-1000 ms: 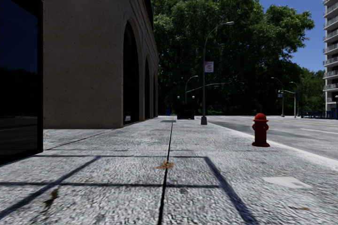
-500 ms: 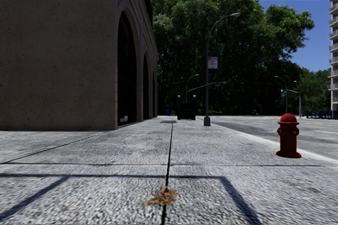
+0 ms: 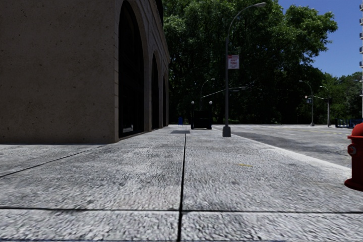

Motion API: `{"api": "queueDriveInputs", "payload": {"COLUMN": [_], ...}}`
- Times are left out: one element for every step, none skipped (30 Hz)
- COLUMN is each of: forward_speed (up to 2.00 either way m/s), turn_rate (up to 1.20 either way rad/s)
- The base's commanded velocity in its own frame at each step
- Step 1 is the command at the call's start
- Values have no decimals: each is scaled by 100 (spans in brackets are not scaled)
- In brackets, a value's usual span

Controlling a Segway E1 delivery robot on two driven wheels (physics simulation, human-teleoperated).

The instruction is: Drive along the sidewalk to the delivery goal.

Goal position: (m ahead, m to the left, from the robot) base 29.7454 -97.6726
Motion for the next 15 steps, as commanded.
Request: {"api": "queueDriveInputs", "payload": {"forward_speed": [200,200,200,200,200,200,200,200,200,200,200,200,200,200,200], "turn_rate": [0,0,0,0,0,0,0,0,0,0,0,0,0,0,0]}}
